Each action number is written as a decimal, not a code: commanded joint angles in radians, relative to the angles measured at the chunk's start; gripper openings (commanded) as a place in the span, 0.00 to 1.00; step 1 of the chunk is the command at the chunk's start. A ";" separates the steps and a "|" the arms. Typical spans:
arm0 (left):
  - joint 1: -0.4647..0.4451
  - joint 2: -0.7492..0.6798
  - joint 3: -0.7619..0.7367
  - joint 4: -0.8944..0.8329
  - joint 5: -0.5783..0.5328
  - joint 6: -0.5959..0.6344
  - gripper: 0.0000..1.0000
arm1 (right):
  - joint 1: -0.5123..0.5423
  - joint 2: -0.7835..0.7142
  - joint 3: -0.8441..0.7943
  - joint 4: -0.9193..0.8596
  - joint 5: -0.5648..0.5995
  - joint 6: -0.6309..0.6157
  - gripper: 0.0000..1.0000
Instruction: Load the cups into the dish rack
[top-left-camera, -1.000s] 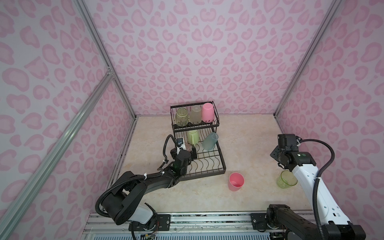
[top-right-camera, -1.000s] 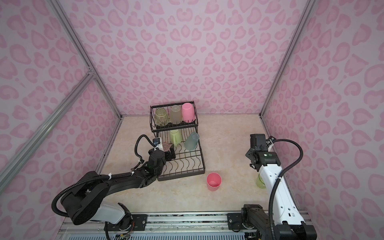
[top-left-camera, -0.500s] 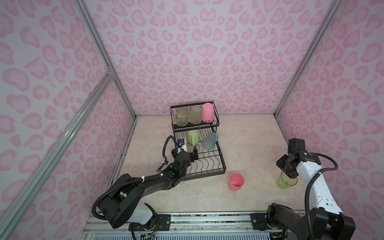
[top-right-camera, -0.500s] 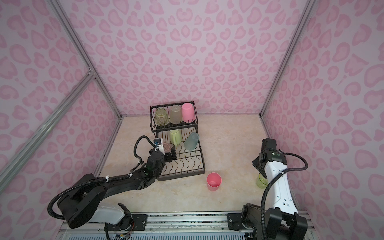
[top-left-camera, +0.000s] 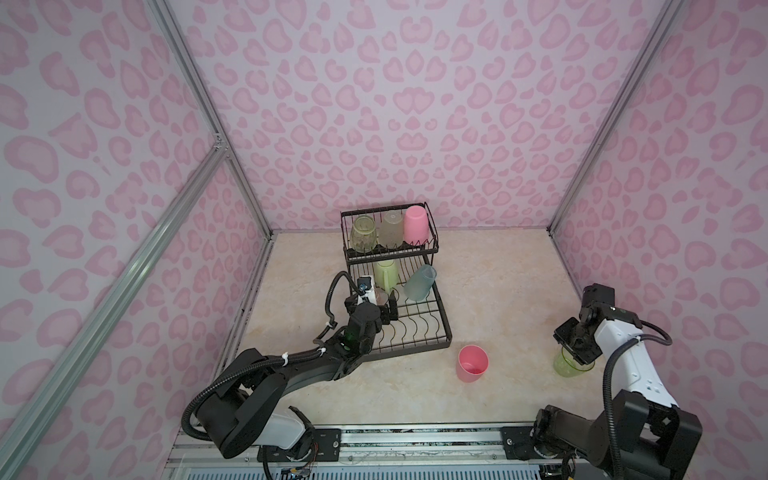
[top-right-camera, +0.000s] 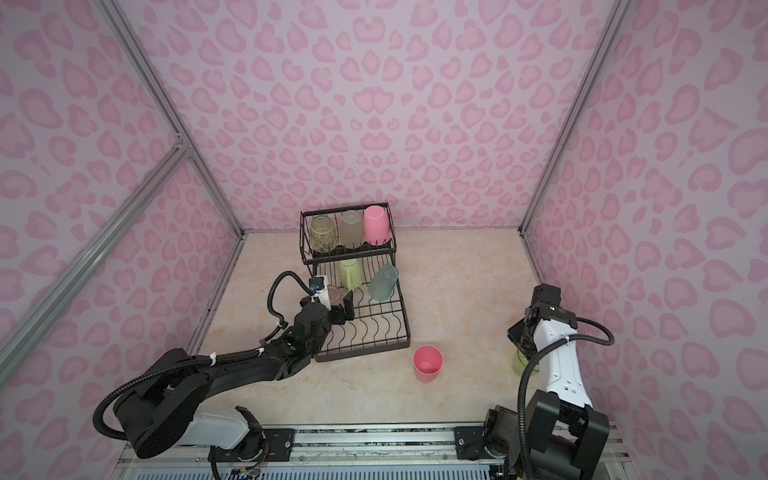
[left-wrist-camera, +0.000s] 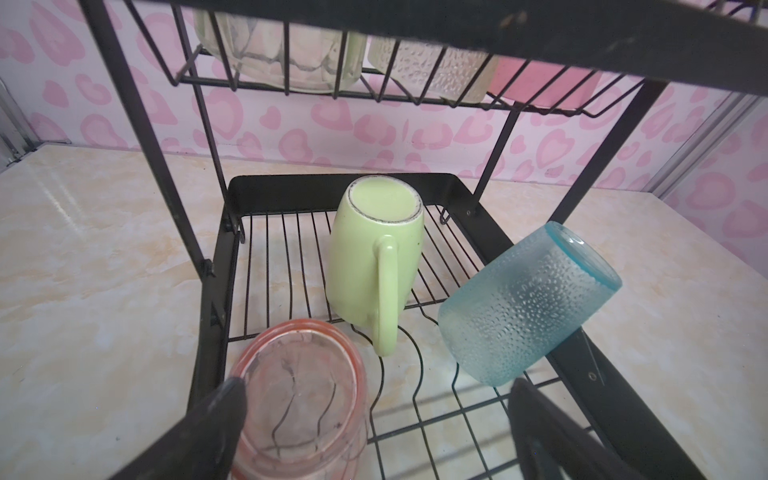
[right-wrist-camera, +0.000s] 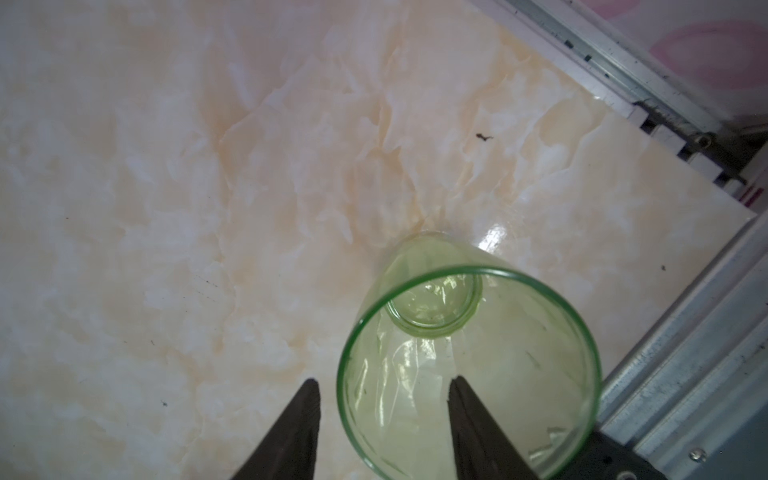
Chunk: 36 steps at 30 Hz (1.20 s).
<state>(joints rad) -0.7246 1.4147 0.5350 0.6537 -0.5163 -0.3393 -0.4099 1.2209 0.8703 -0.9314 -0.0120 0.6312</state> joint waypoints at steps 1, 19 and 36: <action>0.002 -0.005 0.007 0.032 0.010 0.007 1.00 | -0.016 0.034 0.013 0.026 -0.064 -0.036 0.50; 0.002 0.011 0.013 0.032 0.023 0.005 1.00 | -0.016 0.079 0.005 0.057 -0.158 -0.064 0.12; 0.002 0.020 0.024 0.016 0.018 0.001 0.98 | 0.036 0.024 0.007 0.077 -0.143 -0.079 0.00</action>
<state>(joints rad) -0.7246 1.4349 0.5491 0.6525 -0.4938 -0.3401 -0.3916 1.2564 0.8749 -0.8646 -0.1558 0.5644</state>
